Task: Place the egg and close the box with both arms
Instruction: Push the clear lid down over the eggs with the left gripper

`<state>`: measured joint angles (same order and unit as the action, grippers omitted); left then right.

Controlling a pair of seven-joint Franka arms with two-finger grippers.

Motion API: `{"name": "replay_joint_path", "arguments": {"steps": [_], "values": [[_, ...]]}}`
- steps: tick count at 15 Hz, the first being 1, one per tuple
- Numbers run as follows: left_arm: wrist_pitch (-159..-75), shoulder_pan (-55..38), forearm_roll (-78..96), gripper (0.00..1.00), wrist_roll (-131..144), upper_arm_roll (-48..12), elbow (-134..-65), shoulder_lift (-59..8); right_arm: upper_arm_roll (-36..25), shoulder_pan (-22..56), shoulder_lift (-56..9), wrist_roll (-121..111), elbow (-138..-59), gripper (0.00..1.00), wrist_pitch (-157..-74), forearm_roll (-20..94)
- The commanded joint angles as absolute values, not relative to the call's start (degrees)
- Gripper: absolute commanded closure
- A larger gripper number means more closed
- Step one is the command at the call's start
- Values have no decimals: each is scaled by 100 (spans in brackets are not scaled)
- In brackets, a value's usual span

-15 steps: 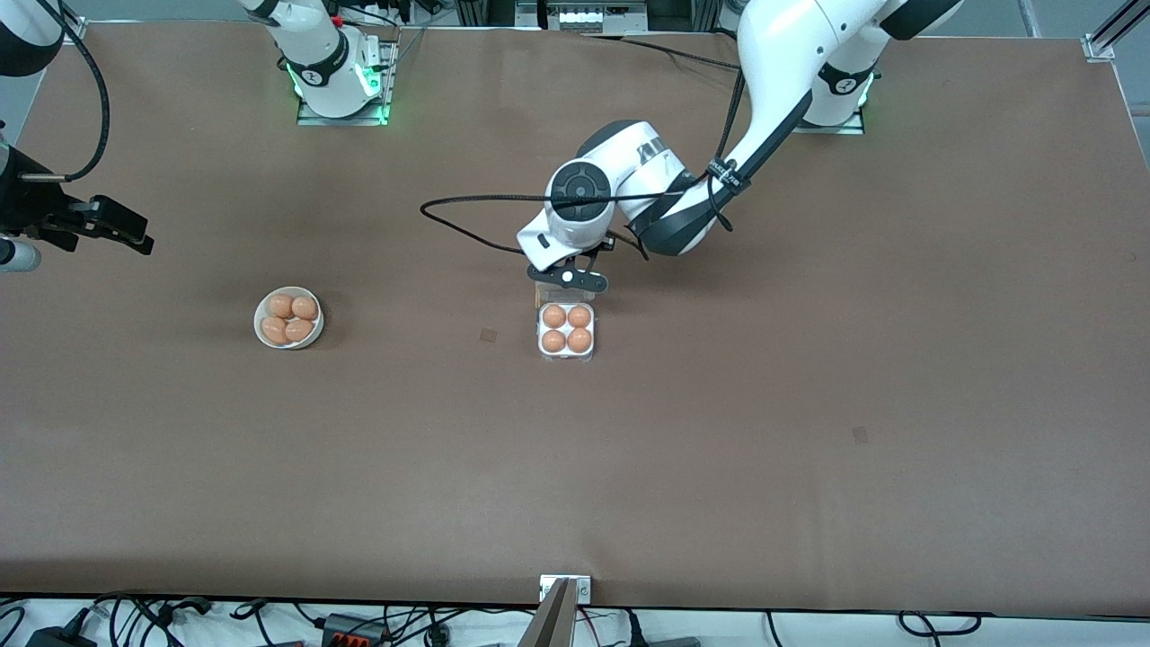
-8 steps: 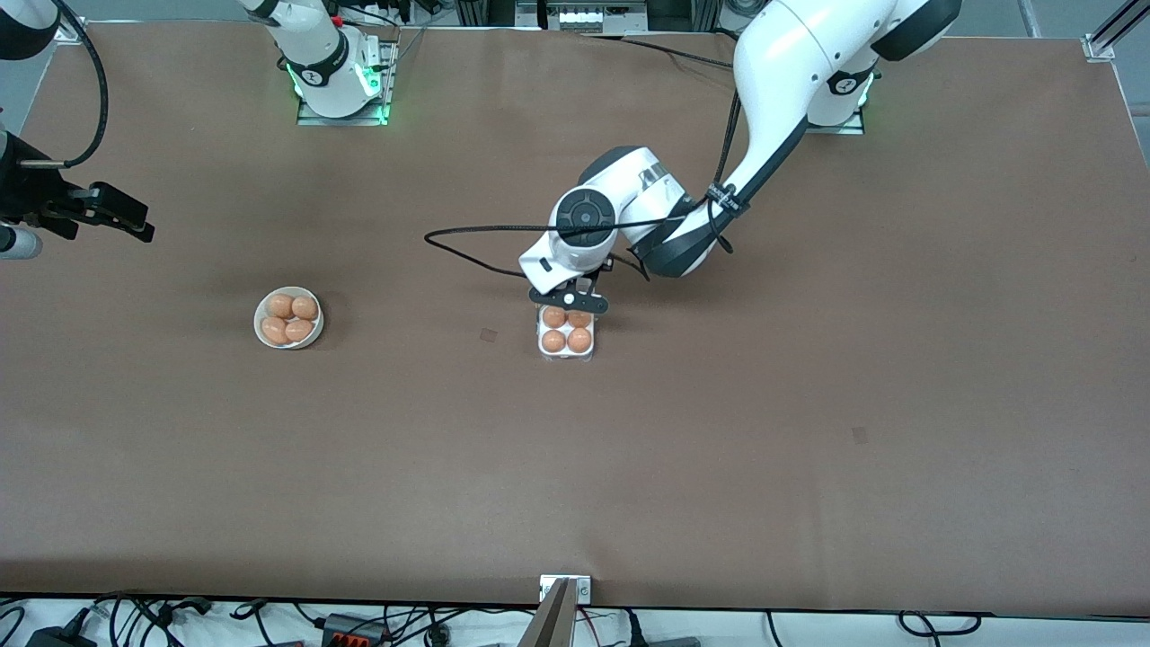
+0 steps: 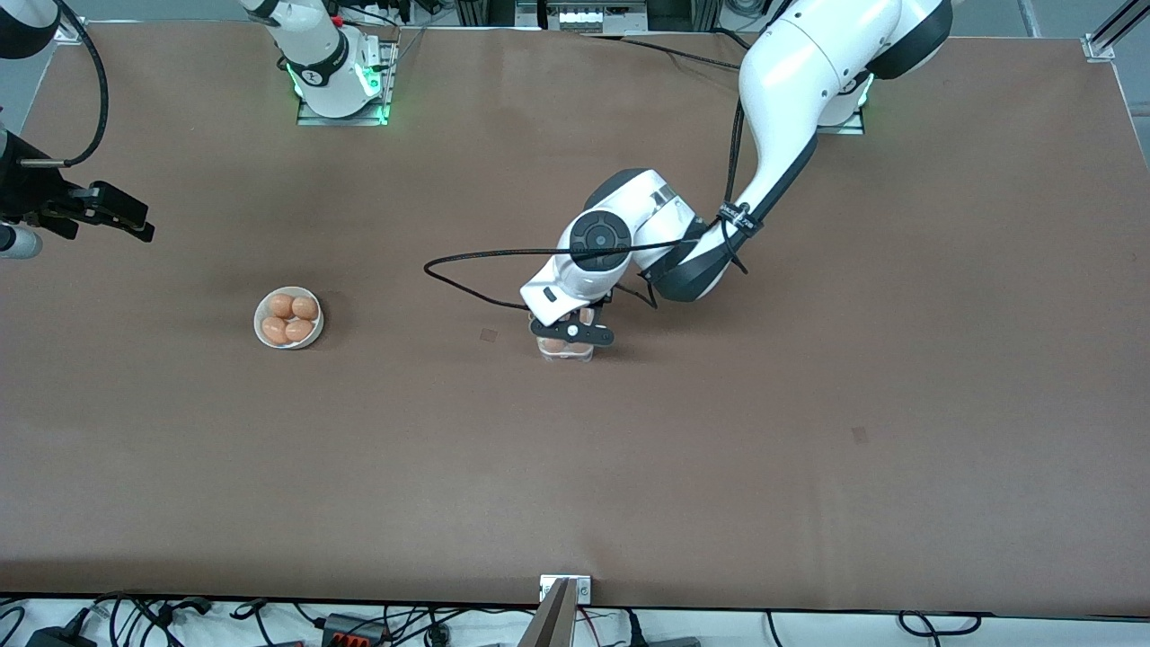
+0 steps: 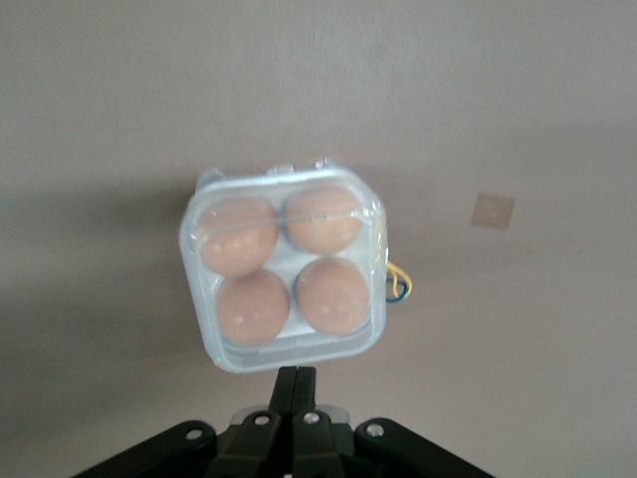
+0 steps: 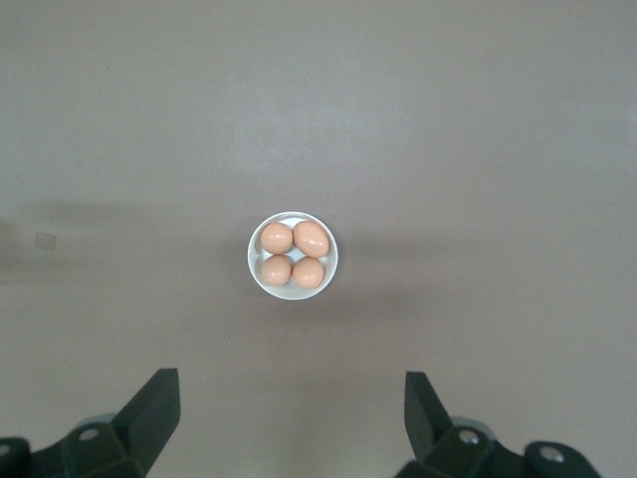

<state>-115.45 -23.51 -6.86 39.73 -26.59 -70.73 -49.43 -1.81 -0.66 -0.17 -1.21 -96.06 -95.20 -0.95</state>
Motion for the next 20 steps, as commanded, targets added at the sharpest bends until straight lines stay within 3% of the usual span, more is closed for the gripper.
{"name": "replay_joint_path", "arguments": {"steps": [1,3,7,20], "values": [[-11461,-2400,-835,100,3894,-2619,-6812,-5045,-220,-26,44,-149,-9598,0,-9554,-132],[-11487,-2408,-844,100,3876,-2470,-6812,-5045,-220,-26,35,-158,-9589,0,-9615,-132],[-12391,-2479,-852,100,3885,-2250,-6891,-5264,-220,-44,35,-211,-9589,0,-9598,-132],[-12876,-2681,-888,100,3894,-1925,-6838,-5450,-185,-9,44,-194,-9589,0,-9589,-158]]}}
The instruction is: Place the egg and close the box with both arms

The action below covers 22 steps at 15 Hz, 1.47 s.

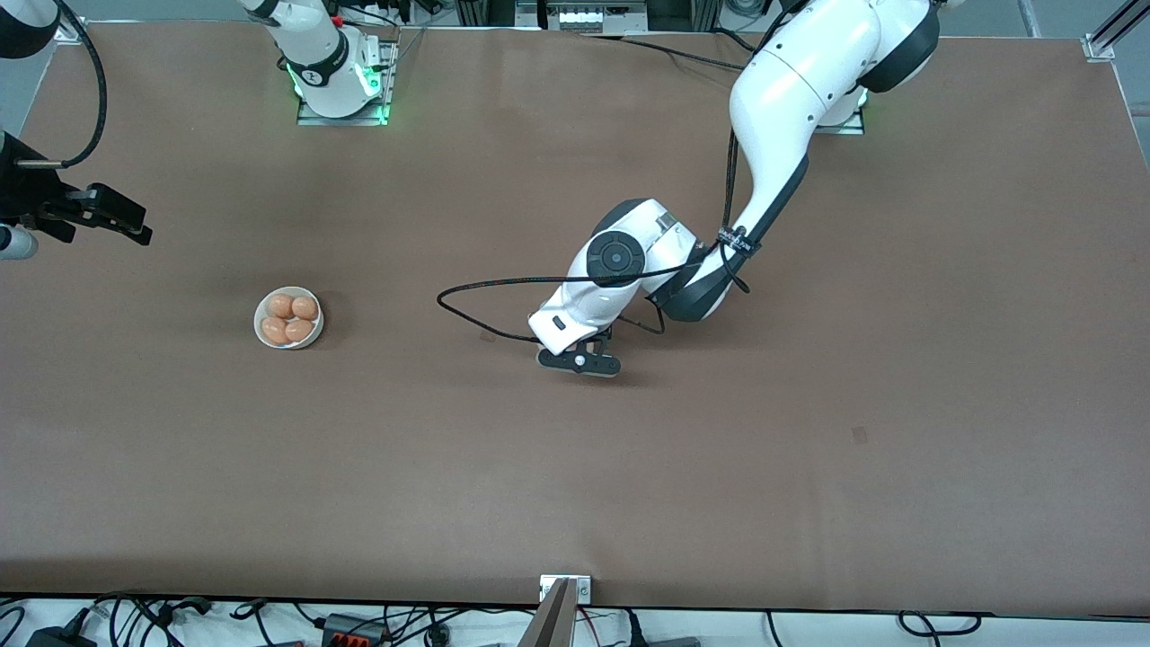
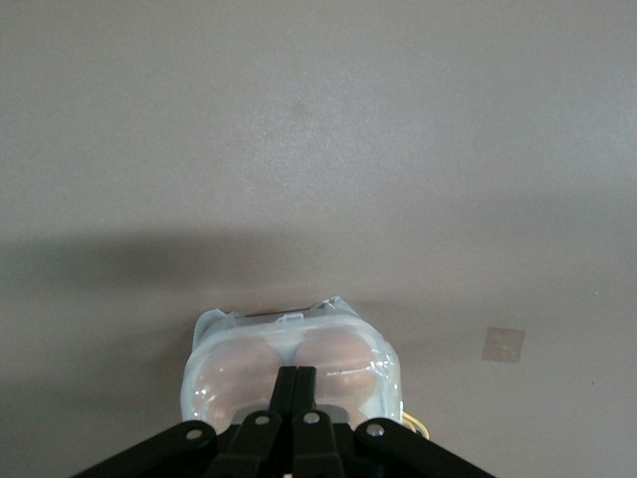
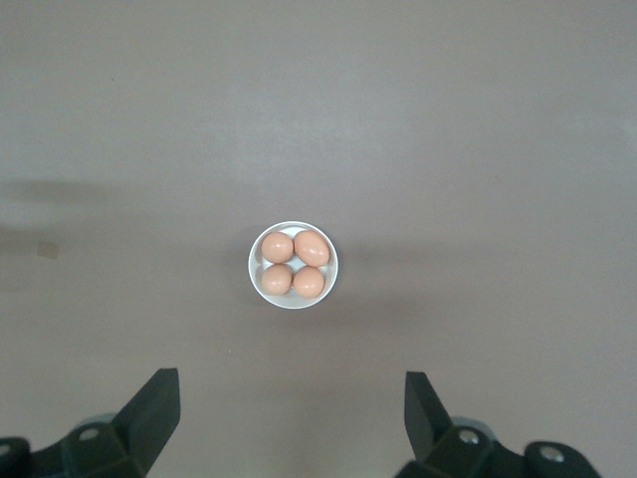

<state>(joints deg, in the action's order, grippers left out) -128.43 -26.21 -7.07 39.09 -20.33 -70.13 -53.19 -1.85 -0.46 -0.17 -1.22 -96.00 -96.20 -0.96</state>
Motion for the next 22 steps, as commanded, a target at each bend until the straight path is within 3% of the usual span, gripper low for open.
{"name": "replay_joint_path", "arguments": {"steps": [1,7,9,16,19,22], "values": [[-12806,-2672,-888,100,3894,-1925,-6829,-5397,-185,-9,44,-202,-9589,0,-9589,-158],[-11129,-2278,-861,100,3745,-2021,-6171,-5072,-185,-9,35,-211,-9589,0,-9642,-167],[-11004,-1988,-818,100,3386,-2039,-6170,-4940,-185,-9,35,-211,-9589,0,-9624,-167],[-9687,-714,-782,100,1865,-2215,-6301,-4255,-185,-9,35,-211,-9589,0,-9615,-167],[-9467,-38,-774,100,1217,-2232,-6880,-3527,-185,-9,35,-220,-9589,0,-9624,-167],[-8888,167,-756,100,660,-2233,-6891,-2920,-185,-9,35,-211,-9589,0,-9598,-167]]}}
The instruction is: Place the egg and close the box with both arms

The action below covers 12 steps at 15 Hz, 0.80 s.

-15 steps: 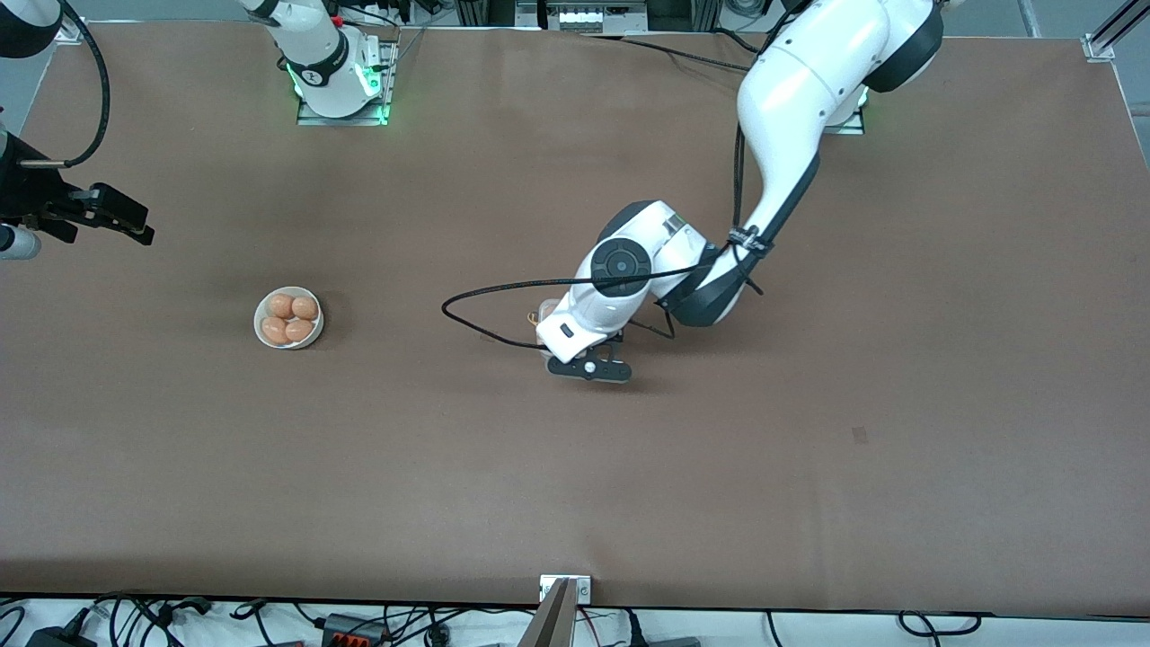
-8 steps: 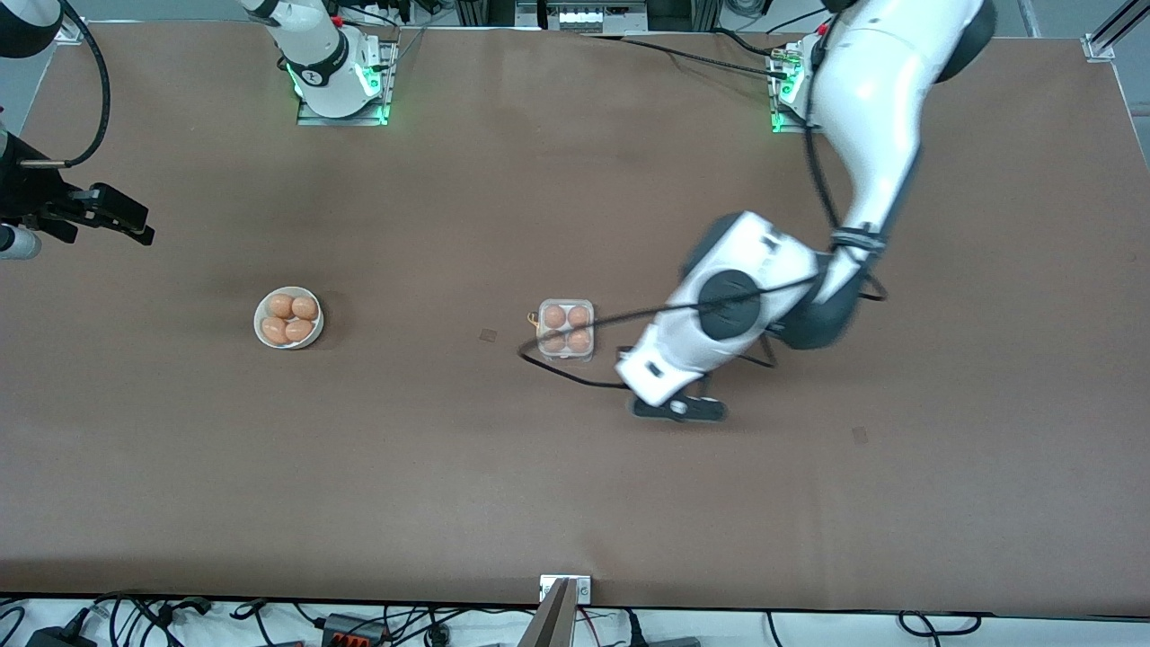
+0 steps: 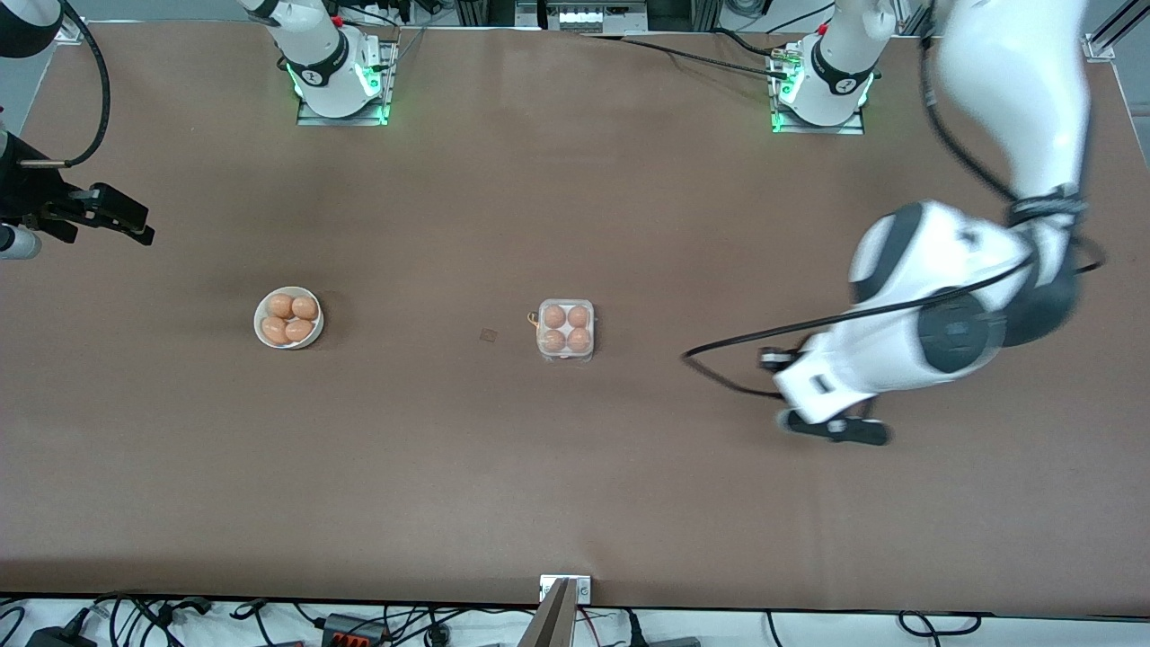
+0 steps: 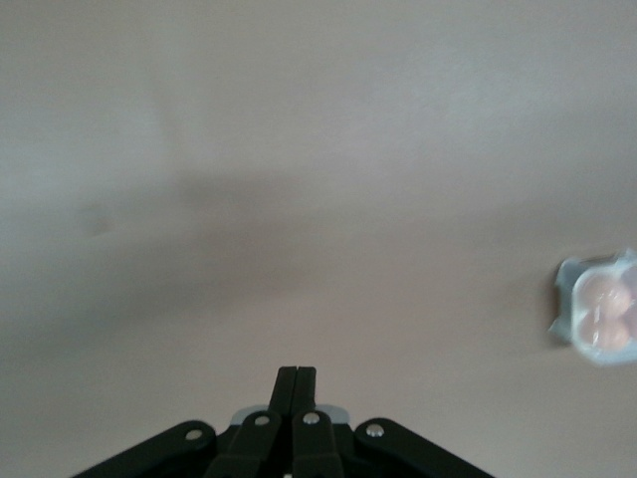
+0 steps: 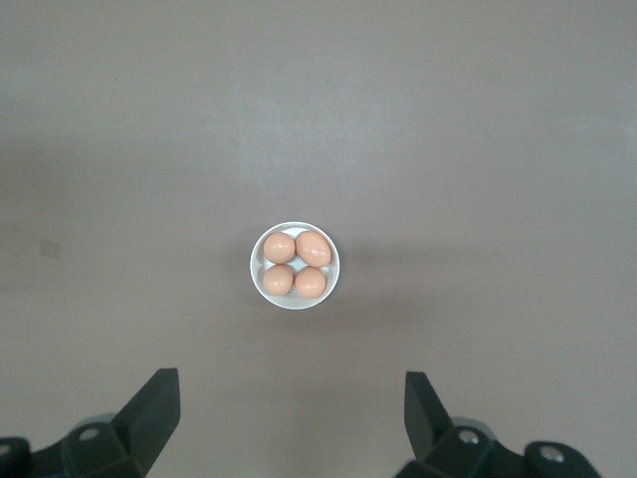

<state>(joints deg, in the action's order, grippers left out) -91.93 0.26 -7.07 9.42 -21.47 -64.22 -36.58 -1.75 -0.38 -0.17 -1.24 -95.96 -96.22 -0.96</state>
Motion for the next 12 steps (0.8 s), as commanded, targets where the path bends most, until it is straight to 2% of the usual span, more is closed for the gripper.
{"name": "replay_joint_path", "arguments": {"steps": [1,5,12], "values": [[-8564,245,-704,100,633,-2241,-6899,-2761,-185,-9,35,-211,-9589,0,-9598,-167],[-7867,369,-642,100,396,-2232,-6961,-2452,-185,-9,35,-211,-9589,0,-9641,-167],[-8086,527,-633,100,264,-2215,-7857,-1907,-185,-9,35,-185,-9606,0,-9642,-167]]}}
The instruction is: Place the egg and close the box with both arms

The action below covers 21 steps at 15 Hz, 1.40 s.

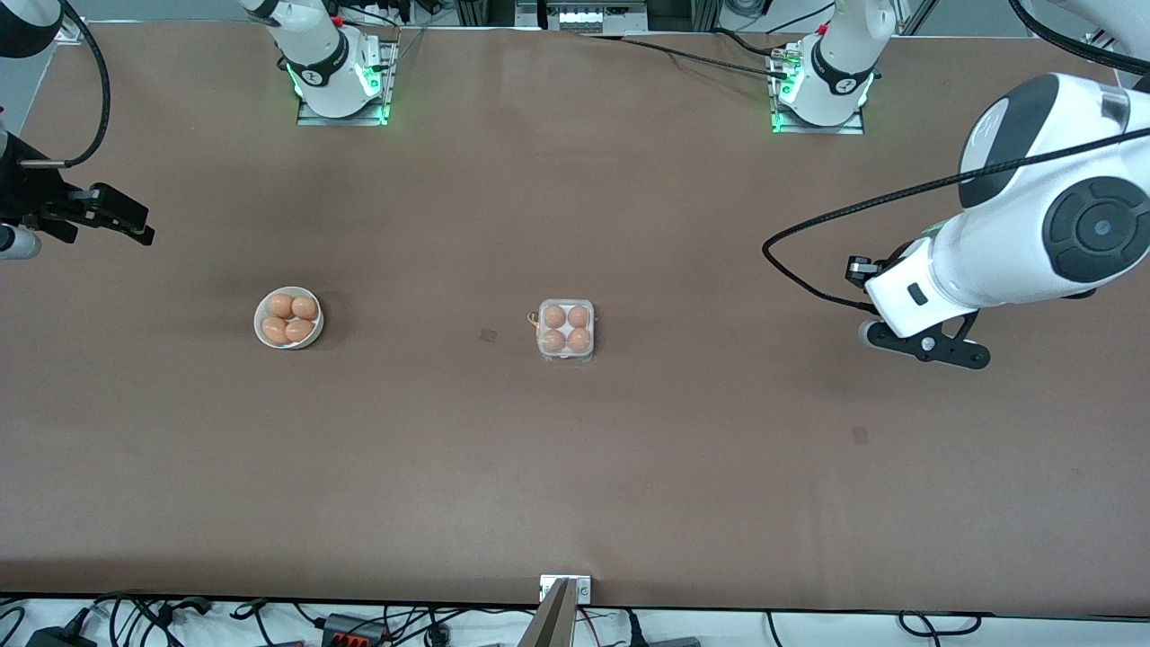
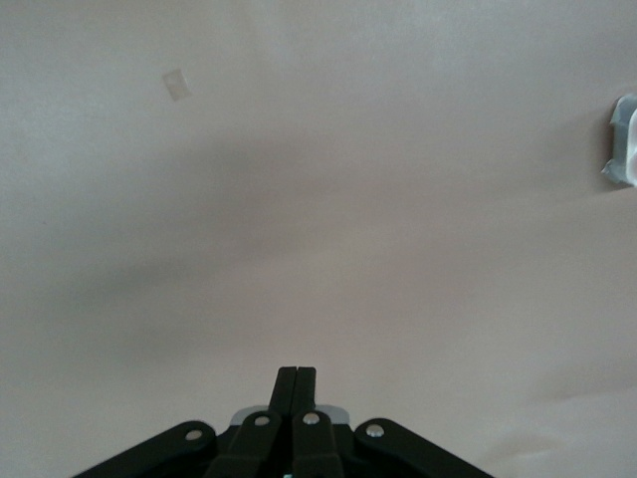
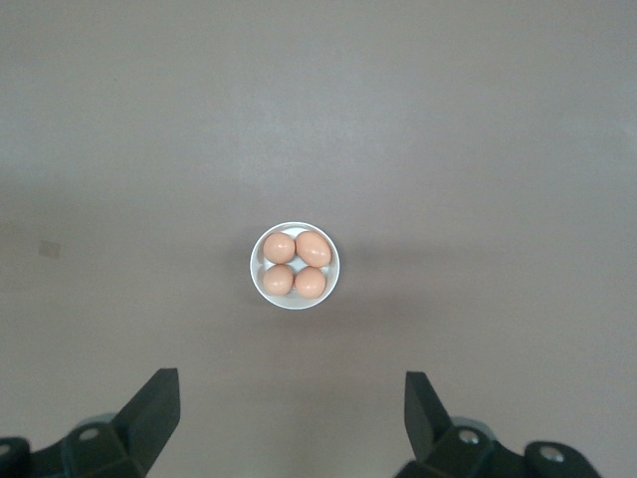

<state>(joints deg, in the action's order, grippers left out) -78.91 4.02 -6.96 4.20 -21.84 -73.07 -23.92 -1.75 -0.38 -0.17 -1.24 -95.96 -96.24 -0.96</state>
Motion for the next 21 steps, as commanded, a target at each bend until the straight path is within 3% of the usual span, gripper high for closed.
{"name": "replay_joint_path", "arguments": {"steps": [1,5,9,12,13,14,21], "values": [[-8173,553,-633,100,151,-2180,-7953,-1872,-185,-9,35,-185,-9606,0,-9642,-176],[-9323,861,-449,100,-316,-2013,-9436,-943,-185,-9,35,-193,-9606,0,-9642,-167],[-9387,967,-213,91,-360,-1663,-9545,-756,-185,-9,35,-202,-9606,0,-9642,-176],[-9570,967,-53,72,-325,-1294,-9510,-703,-185,-9,35,-202,-9606,0,-9642,-176],[-9632,967,-35,30,-325,-1231,-9492,-703,-185,-9,35,-202,-9598,0,-9642,-176],[-9755,967,-53,1,-316,-1196,-9501,-625,-185,-9,35,-202,-9598,0,-9642,-176],[-10020,958,-123,0,-290,-1099,-9405,-519,-185,-9,35,-211,-9598,0,-9615,-176]]}}
